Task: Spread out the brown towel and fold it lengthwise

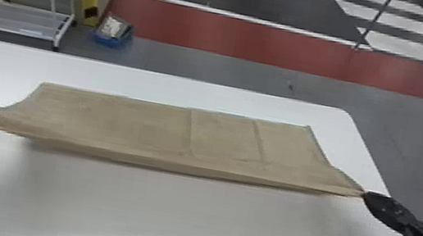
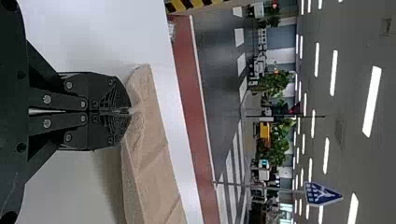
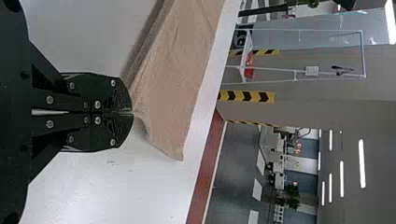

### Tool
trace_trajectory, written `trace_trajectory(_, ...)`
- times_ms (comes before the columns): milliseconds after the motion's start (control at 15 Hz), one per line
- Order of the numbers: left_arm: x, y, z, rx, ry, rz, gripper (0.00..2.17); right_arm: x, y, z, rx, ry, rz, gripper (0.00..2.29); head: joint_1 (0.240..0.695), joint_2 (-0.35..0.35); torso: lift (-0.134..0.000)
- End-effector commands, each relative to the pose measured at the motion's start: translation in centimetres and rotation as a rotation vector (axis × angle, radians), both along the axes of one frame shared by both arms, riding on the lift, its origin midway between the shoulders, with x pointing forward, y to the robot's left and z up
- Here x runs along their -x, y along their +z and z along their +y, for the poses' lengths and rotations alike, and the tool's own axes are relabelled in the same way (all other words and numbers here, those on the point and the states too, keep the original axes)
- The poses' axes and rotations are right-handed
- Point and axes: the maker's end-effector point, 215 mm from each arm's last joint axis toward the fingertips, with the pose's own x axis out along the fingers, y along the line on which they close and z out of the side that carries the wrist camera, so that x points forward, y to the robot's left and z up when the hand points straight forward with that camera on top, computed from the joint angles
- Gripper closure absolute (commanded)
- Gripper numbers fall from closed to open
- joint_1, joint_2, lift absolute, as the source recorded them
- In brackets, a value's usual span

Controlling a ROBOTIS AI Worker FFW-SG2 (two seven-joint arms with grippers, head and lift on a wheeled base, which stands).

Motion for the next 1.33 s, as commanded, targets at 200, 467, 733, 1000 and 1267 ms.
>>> trace_trajectory(200,0.0,1.2,1.0,0.008,0.083,0.123,1.26,-3.5,4.1,-0.2,-0.095,-0.044,-0.014,1.33,0.695,-0.179,-0.125)
trace_trajectory(467,-4.7,-0.6,1.3,-0.012,0.119,0.149,1.26,-8.2,2.8,1.7,-0.145,-0.058,-0.007,1.33,0.695,-0.131,-0.125)
trace_trajectory(733,-12.0,-2.8,1.0,0.009,0.119,0.191,1.26,-13.9,3.2,0.4,-0.187,-0.099,-0.004,1.33,0.695,-0.112,-0.125)
trace_trajectory(1000,-17.8,-4.1,0.4,-0.063,0.113,0.225,1.26,-17.8,2.4,0.9,-0.194,-0.075,0.004,1.32,0.695,-0.115,-0.125)
trace_trajectory(1267,-20.1,-6.2,-0.9,-0.171,0.114,0.237,1.07,-19.9,0.4,3.0,-0.082,-0.106,-0.022,0.41,0.688,-0.102,-0.125)
